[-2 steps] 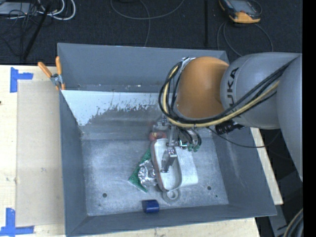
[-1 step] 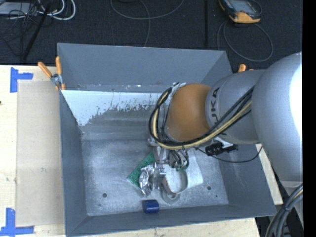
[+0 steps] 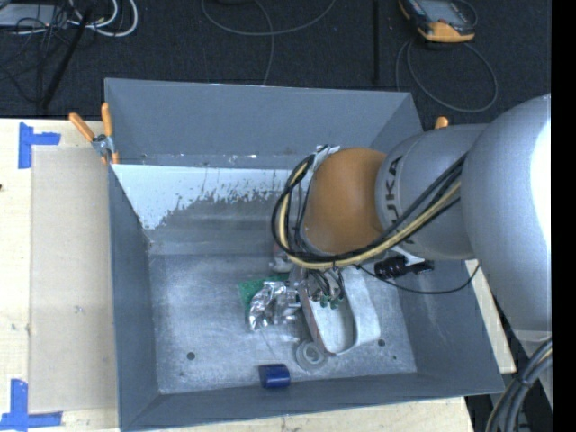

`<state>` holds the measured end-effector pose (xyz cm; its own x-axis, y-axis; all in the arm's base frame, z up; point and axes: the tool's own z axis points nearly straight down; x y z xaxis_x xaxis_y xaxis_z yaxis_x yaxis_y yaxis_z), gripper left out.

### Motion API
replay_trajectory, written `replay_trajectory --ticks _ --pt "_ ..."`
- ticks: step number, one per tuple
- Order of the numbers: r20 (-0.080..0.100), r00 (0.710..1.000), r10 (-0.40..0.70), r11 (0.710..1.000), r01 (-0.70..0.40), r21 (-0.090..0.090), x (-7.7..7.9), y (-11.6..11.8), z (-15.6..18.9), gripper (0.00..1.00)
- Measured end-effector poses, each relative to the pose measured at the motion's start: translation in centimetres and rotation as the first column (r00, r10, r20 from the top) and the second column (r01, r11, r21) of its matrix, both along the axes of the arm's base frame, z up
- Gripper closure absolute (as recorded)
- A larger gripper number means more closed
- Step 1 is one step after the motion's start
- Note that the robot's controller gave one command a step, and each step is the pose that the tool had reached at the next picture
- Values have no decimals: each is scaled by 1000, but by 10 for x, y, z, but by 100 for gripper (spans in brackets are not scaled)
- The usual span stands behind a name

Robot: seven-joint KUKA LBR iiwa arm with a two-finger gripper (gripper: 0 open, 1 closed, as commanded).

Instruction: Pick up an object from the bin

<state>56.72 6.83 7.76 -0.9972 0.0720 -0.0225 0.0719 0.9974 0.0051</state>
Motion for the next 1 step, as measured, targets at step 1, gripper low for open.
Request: replay_trajectory --ticks 1 --pt "-16 1000 22 1000 -22 -2 -25 1 159 100"
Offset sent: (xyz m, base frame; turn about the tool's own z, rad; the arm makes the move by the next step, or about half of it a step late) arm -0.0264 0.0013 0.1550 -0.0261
